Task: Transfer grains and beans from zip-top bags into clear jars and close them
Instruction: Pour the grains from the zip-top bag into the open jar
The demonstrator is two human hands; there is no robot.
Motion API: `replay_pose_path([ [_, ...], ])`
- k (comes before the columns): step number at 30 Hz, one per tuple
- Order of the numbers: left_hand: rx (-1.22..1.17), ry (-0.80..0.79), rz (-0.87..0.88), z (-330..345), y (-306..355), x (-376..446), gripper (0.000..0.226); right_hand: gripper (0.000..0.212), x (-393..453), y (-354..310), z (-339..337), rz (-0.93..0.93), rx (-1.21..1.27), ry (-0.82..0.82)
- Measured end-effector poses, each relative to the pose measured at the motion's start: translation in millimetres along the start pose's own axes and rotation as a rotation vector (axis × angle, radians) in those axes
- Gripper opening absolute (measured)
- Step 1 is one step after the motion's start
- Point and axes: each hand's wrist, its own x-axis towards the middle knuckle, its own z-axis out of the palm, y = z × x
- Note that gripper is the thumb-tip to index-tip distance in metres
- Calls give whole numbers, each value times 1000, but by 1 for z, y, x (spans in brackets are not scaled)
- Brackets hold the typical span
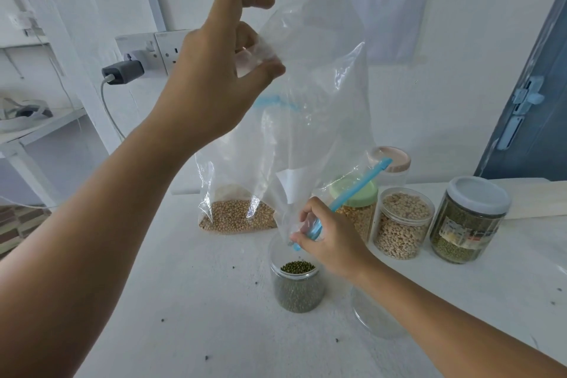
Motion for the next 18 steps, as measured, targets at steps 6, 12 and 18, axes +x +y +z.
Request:
replay_pose_path([
  [6,-24,-11,3,2,3,-3,57,20,0,-3,2,-49,45,-78],
  [12,-53,-19,-1,4,5,-7,56,35,1,-6,1,35,29,-49],
  [18,-78,-47,-2,8,3,-12,59,18,1,1,4,-15,2,-101],
])
